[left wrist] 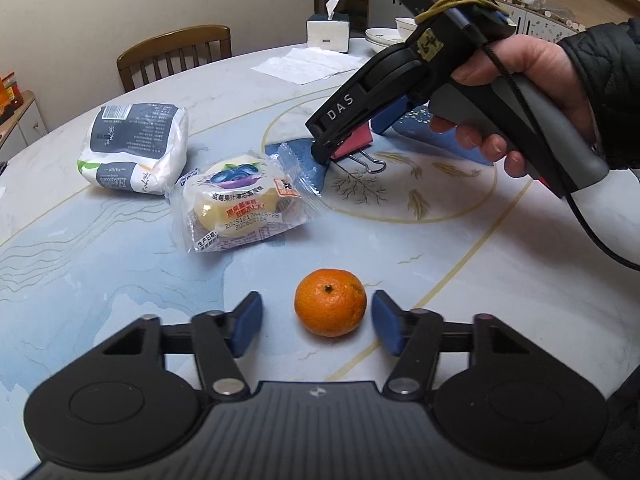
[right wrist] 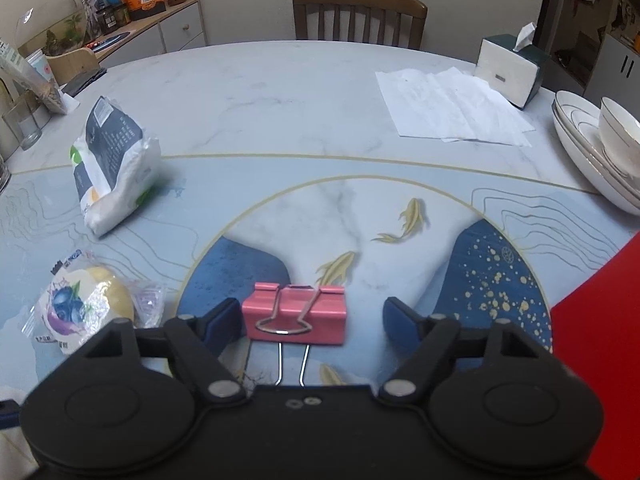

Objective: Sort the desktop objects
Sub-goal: 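Grasp the pink binder clip with the right tool while the left tool grasps the orange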

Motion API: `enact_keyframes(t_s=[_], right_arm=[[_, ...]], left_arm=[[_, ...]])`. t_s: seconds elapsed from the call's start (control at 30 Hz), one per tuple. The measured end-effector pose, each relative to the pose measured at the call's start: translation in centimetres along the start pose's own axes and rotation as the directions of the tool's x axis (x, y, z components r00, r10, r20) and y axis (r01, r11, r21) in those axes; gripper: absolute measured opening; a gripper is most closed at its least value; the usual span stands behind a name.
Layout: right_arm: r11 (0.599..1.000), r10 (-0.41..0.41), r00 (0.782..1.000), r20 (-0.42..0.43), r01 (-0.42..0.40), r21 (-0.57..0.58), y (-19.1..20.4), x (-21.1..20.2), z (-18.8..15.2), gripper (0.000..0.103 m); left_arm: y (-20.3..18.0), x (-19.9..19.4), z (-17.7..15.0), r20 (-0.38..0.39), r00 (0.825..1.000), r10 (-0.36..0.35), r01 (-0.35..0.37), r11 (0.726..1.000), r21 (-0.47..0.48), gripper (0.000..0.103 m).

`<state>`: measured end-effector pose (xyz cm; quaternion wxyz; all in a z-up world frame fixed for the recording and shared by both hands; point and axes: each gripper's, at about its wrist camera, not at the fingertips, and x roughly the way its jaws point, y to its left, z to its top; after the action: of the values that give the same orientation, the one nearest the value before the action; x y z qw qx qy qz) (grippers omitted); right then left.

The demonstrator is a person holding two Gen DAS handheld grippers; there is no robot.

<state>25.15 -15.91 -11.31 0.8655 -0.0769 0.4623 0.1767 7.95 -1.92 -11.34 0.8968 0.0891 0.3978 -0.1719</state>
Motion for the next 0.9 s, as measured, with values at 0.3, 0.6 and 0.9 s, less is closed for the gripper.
enact_keyframes(t_s=[0.3, 0.6, 0.9], right_arm=[[1.0, 0.0, 1.0, 0.001, 0.0, -0.018, 0.3, -0.5, 0.1, 0.048], [0.999, 0.029, 1.0, -0.009, -0.029, -0.033, 0.4, -2.5, -1.0, 0.048], [0.993, 0.106, 0.994, -0.018, -0.107, -0.045, -0.1, -8.0, -2.8, 0.048]], left_arm=[[-0.1, -0.2, 0.1, 0.001, 1.0, -0.003, 0.003, 1.0, 0.0, 0.035], [-0.3, -0.4, 0.2, -0.001, 1.0, 0.006, -0.006, 1.0, -0.011, 0.033], [-1.1, -2.7, 1.8, 0.031, 0.999, 0.019, -0.017, 0.998, -0.057, 0.033]])
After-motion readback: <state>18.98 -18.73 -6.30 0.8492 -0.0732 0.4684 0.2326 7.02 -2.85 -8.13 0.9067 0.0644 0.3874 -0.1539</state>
